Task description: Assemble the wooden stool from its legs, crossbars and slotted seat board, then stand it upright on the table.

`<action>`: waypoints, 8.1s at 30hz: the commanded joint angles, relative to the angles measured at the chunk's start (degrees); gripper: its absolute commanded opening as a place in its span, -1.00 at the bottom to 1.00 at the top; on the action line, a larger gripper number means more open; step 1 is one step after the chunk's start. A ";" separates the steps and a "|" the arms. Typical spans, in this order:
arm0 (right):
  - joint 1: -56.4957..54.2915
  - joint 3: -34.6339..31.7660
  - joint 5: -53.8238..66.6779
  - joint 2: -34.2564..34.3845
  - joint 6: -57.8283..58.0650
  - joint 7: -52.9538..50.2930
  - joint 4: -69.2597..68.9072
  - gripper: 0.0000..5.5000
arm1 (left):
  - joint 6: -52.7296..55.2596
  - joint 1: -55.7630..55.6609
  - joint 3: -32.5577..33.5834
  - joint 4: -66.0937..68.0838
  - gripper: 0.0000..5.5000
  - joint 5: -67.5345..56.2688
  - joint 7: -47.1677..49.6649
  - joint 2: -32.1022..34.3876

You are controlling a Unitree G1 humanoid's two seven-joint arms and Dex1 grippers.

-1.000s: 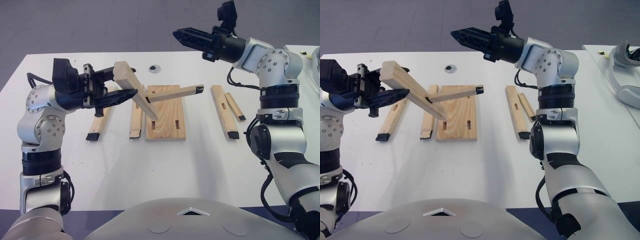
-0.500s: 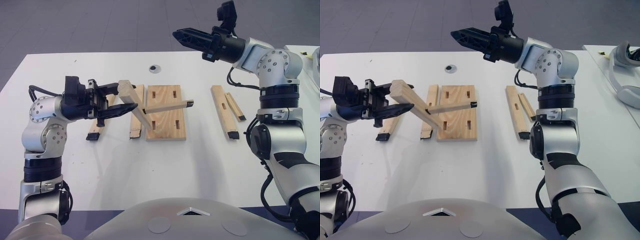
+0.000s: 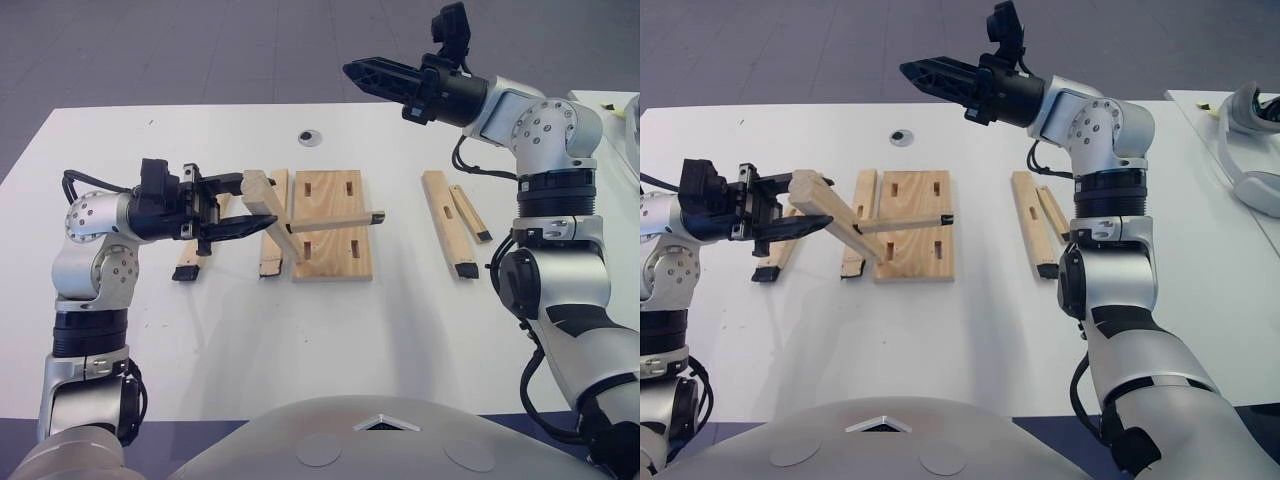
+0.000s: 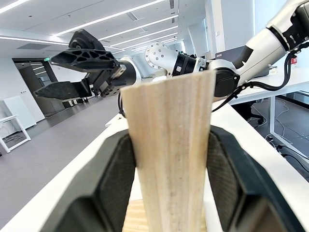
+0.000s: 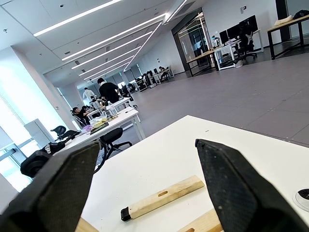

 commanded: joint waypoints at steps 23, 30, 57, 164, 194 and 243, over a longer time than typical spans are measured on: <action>-1.13 -0.29 -0.13 0.70 0.44 -1.11 -0.99 0.34 | -2.06 0.29 -1.81 2.27 -0.25 3.02 -1.31 -0.75; -0.44 -0.19 0.26 1.34 1.11 -1.61 -2.25 0.34 | -3.16 -1.74 -4.47 6.70 -0.25 4.44 -3.85 -0.43; 0.28 -5.99 2.44 4.26 3.48 -10.21 -3.37 0.34 | 11.80 2.94 -13.01 7.97 0.09 7.24 4.42 4.32; -1.67 -10.50 2.85 8.77 -1.43 -23.85 -4.36 0.34 | 22.88 27.05 0.57 -9.83 0.50 25.68 62.42 -8.30; -1.37 -11.43 2.38 9.44 -3.35 -26.83 -2.59 0.34 | 9.32 14.91 -3.78 13.19 -0.25 29.24 51.69 -7.44; -15.57 -10.06 18.39 4.12 11.45 -3.23 11.75 -0.24 | 50.47 -7.11 14.11 -13.45 -0.25 -44.64 51.16 9.79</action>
